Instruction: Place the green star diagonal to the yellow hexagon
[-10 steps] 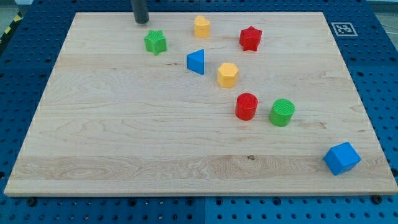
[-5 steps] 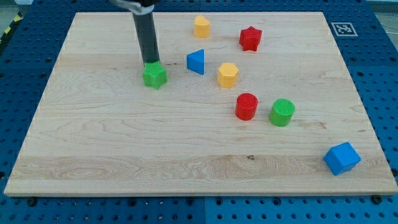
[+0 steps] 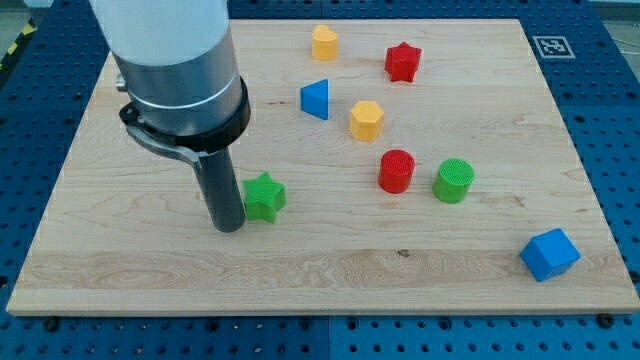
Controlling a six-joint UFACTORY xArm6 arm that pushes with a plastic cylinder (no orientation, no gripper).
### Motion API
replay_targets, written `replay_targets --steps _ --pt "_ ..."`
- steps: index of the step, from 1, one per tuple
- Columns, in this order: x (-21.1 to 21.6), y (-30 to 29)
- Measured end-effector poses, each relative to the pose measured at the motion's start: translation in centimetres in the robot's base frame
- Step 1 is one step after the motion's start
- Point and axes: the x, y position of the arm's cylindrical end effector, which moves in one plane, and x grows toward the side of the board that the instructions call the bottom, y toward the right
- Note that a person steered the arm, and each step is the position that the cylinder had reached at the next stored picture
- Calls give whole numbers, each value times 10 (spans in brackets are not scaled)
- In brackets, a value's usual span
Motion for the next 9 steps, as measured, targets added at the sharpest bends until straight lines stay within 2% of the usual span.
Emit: replay_targets --steps 5,8,9 --pt "-10 2" --pt "-10 45" --pt "-10 43"
